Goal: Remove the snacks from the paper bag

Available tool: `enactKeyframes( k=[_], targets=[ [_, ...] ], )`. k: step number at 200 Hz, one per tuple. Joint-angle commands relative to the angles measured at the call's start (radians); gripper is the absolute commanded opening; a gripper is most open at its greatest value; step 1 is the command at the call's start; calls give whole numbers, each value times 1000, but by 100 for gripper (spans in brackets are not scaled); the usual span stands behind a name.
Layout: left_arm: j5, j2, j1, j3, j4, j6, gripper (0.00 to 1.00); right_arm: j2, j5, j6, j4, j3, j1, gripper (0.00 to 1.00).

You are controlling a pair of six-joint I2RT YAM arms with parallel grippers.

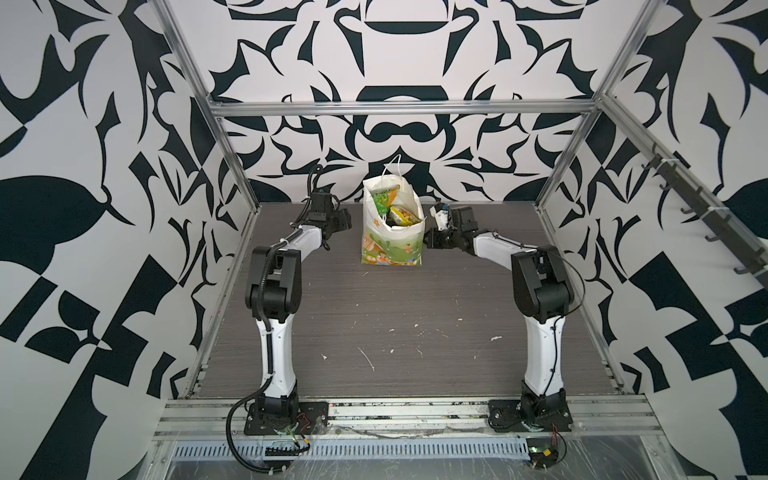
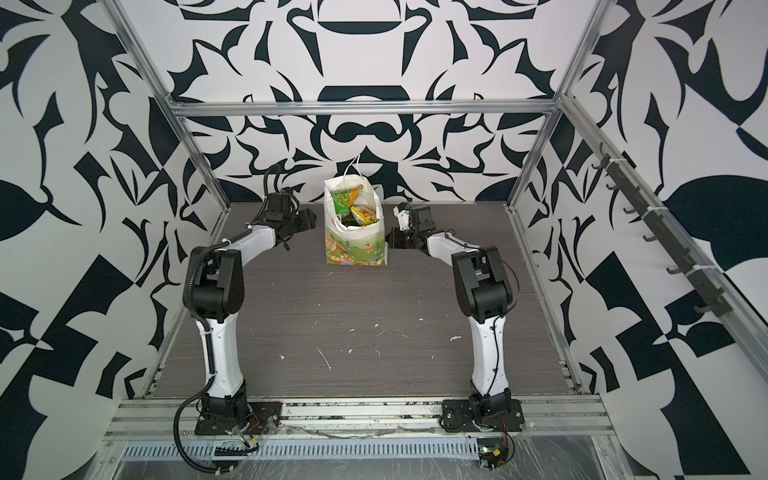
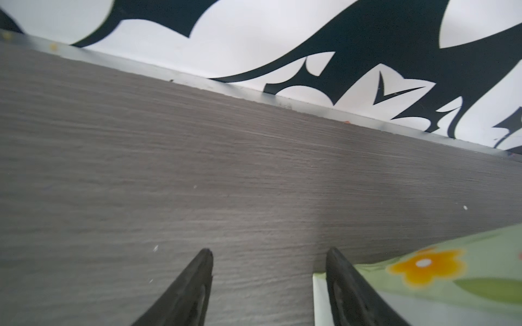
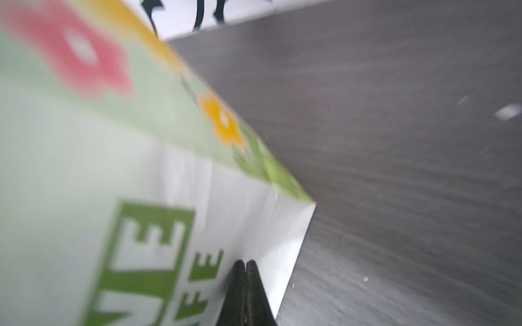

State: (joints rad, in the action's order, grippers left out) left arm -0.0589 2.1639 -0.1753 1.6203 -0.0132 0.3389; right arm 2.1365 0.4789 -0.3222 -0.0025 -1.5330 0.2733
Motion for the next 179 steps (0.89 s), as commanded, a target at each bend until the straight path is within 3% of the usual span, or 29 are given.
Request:
enactKeyframes(
  k=[1,24,60,92,111,117,122,125,145,179],
  targets=[
    [-65,38,-5,36,-16,29,66,-27,-114,-86,-39,-30,-15,3],
    [-99,41,-15,47,-28,55,65,-91,-187,-131,45,50,-18,4],
    [-113,30,-55,49,-41,21,64,-210,-236,-86,42,97,-21,6],
    [-134,27,-72,36,-38,25,64,-369,-228,10,46,148,-29,14],
    [-138,13,-89,14,-22,22,64,-459,-323,44,0,146,-33,21],
    [-137,8,-95,7,-21,19,64,-491,-384,8,-2,153,-39,32],
    [-137,4,-96,2,-21,17,64,-519,-445,-67,-14,162,-46,52],
    [-136,0,-99,-1,-22,15,64,-536,-461,-113,-20,168,-54,59],
    [-112,-33,-102,-20,-47,12,63,-601,-267,-196,56,185,-131,64],
    [-122,-112,-111,-112,-17,44,63,-564,-215,-119,-253,-85,-79,59]
  ],
)
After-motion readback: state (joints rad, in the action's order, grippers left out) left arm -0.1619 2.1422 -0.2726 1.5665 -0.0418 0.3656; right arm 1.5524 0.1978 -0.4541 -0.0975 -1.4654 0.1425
